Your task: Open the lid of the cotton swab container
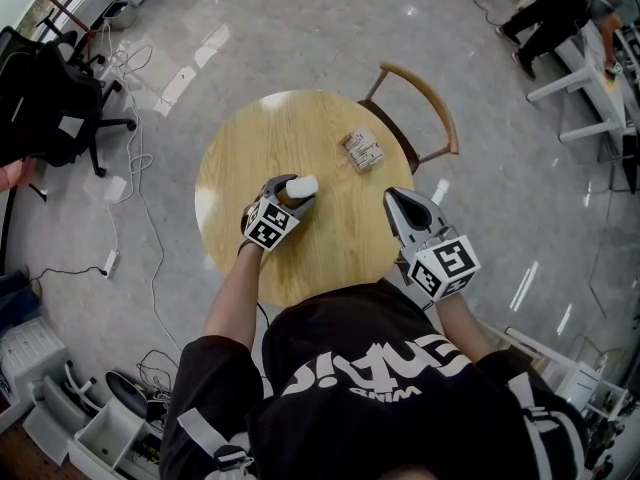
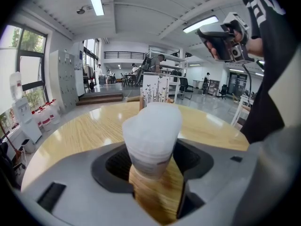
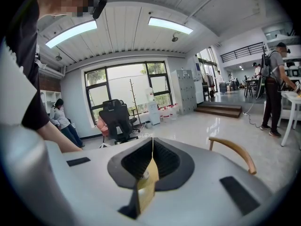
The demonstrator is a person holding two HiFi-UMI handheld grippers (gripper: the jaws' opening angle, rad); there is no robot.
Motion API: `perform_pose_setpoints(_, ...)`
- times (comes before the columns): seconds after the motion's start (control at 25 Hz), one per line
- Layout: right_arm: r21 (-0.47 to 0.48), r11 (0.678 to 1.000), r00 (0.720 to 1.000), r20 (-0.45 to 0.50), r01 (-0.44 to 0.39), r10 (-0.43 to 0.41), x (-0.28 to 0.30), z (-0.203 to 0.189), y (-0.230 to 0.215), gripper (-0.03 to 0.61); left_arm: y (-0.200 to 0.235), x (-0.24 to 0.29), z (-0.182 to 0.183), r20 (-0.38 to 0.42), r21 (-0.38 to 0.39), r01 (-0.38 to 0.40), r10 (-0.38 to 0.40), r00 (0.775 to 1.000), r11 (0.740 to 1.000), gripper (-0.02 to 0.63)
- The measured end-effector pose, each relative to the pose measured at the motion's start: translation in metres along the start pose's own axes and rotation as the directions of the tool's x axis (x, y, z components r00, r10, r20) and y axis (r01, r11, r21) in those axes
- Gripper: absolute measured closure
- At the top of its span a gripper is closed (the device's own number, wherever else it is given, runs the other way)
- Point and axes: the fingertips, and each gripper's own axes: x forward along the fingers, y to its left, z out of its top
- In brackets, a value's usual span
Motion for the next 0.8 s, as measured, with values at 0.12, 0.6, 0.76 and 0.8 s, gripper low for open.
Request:
perform_pose_setpoints(0.12,-0.004,1.000,1.000,0.001,-0.006,0.006,0.001,0.000,0.001,0.575,-0.001,-0.005,0.010,0.018,0.011,-0.005,0.005,1.000,1.000,0.341)
perform_pose_setpoints(0.6,-0.018,0.999,0.999,0.020,-0.045,0.045,0.005,0.002,0.012,0.575,-0.016,-0.061,0.068,0.063,-0.001,0.043,-0.043,0.997,0.999,0.341)
perform_pose_setpoints(0.76,-0.017,0.998,0.998,0.032,-0.057,0.058,0.004,0.003,0.014,0.575,-0.024,-0.081,0.084,0.053,0.022,0.049,-0.050,0.997,0.999,0.341)
perform_pose_setpoints(0.8,-0.016,0.998,0.998,0.036,-0.059,0.060,0.004,0.004,0.014,0.575,-0.026,-0.085,0.088,0.047,0.032,0.049,-0.050,0.998,0.998,0.341)
